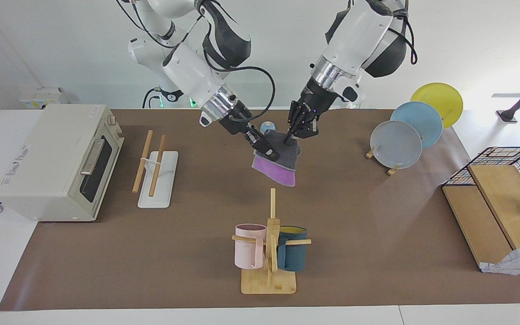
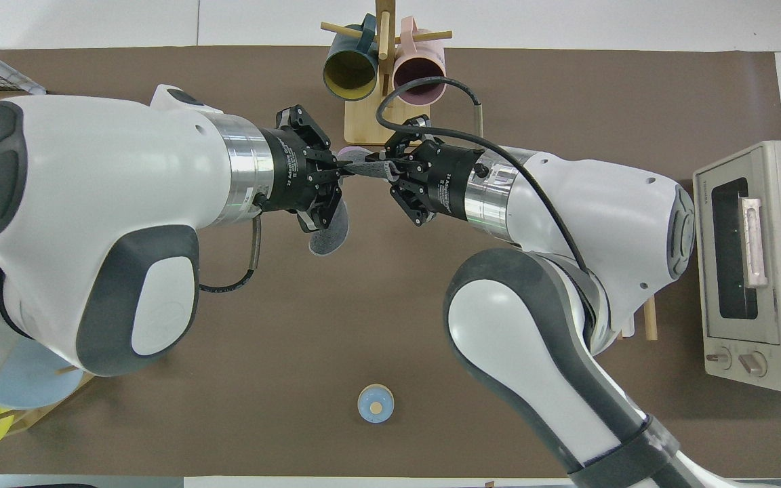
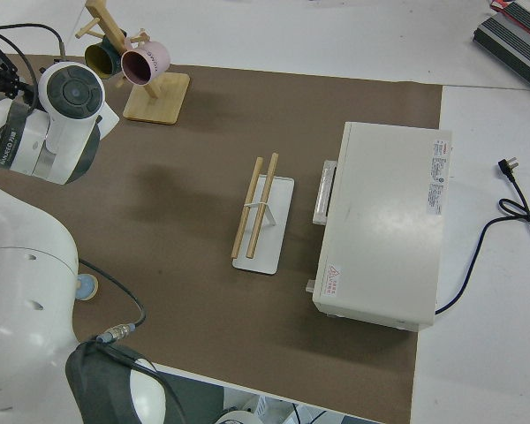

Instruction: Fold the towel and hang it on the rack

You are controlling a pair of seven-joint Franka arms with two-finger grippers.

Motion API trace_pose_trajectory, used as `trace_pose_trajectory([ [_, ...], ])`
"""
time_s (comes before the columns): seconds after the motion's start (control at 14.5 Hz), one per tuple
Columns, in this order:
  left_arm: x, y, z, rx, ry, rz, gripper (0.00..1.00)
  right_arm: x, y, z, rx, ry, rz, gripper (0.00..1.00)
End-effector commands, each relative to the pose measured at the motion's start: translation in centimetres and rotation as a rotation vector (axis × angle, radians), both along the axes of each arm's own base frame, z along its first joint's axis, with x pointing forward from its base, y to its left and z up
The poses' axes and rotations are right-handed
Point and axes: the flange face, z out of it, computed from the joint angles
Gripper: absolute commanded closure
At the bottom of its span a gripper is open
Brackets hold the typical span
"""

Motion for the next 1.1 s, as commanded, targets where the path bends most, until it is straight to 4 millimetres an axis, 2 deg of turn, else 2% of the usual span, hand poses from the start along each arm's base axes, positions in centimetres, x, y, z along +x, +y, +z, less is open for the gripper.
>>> trace_pose_trajectory([
  [0.0, -0.7, -0.2, 0.0, -0.013, -0.001, 0.012, 1.00, 0.8, -3.9, 0.6, -0.125, -0.044, 0.137, 1.00],
  [0.07, -0.8, -0.2, -0.3, -0.010, 0.000, 0.007, 0.84, 0.8, -5.3, 0.9, -0.195, -0.051, 0.193, 1.00],
  [0.14, -0.9, -0.3, -0.1, -0.008, -0.012, -0.003, 0.02, 0.5, -6.7, 1.4, -0.264, -0.058, 0.264, 1.00],
  [0.34, -1.2, -0.4, -0.5, 0.014, -0.027, -0.046, 0.00, -0.8, -9.6, 2.5, -0.370, -0.069, 0.437, 1.00],
  [0.48, -1.1, 0.3, -0.8, 0.034, -0.050, -0.090, 0.00, -1.7, -12.8, 3.4, -0.430, -0.056, 0.515, 1.00],
  [0.62, -0.7, 1.9, -1.5, 0.070, -0.085, -0.156, 0.00, -2.4, -17.2, 3.4, -0.474, -0.035, 0.618, 1.00],
  [0.69, -0.3, 3.1, -2.1, 0.098, -0.107, -0.214, 0.00, -3.0, -19.2, 3.5, -0.472, -0.020, 0.657, 1.00],
  [0.76, 0.1, 4.5, -2.5, 0.127, -0.126, -0.268, 0.00, -3.5, -20.4, 3.4, -0.469, -0.002, 0.668, 1.00],
  [0.9, 1.0, 7.8, -3.1, 0.182, -0.150, -0.391, 0.00, -4.8, -23.1, 2.0, -0.482, 0.023, 0.670, 1.00],
  [1.03, 2.3, 12.0, -3.8, 0.232, -0.183, -0.513, 0.00, -6.2, -25.5, 0.0, -0.491, 0.021, 0.681, 1.00],
])
